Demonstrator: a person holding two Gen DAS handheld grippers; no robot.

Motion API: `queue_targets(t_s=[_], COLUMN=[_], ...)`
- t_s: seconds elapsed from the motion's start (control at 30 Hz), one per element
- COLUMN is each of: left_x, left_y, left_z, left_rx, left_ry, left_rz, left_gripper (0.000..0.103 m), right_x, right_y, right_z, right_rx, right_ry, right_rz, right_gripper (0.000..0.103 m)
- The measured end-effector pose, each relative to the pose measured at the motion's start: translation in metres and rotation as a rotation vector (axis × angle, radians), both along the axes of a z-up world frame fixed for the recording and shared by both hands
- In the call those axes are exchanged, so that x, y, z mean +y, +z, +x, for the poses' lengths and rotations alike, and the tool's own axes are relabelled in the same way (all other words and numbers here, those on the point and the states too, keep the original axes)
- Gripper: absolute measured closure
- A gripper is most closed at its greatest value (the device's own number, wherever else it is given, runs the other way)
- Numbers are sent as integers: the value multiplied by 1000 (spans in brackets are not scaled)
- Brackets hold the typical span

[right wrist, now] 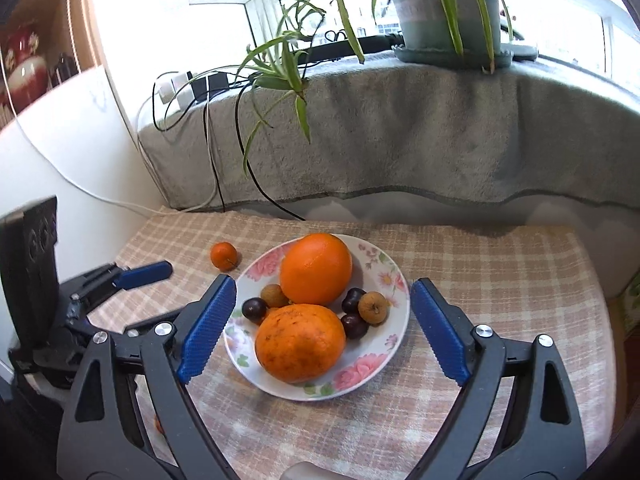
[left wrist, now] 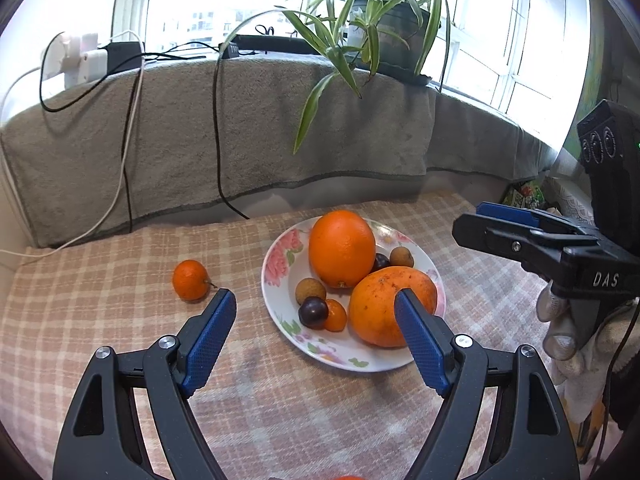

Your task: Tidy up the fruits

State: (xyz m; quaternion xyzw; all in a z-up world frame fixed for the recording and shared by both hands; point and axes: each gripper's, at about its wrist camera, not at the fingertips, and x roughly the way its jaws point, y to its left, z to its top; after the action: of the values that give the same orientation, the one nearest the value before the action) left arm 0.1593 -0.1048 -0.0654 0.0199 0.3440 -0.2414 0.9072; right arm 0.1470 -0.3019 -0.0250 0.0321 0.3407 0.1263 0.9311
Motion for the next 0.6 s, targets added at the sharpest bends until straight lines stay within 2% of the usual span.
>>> queue_targets(t_s=[0.23, 0.6], left_x=[9, 20], left_y=[3, 7], left_z=[-6, -14], left_rx=[-11, -37], left_ry=[19, 33], left_rz=[-1, -17], left_gripper=[21, 21], right_x=[11, 15], right_y=[7, 7], right_z=[-18, -42], right_rx=[-37, -55], right_ry=[-18, -22], right_rz=[-67, -33], right_gripper=[11, 11])
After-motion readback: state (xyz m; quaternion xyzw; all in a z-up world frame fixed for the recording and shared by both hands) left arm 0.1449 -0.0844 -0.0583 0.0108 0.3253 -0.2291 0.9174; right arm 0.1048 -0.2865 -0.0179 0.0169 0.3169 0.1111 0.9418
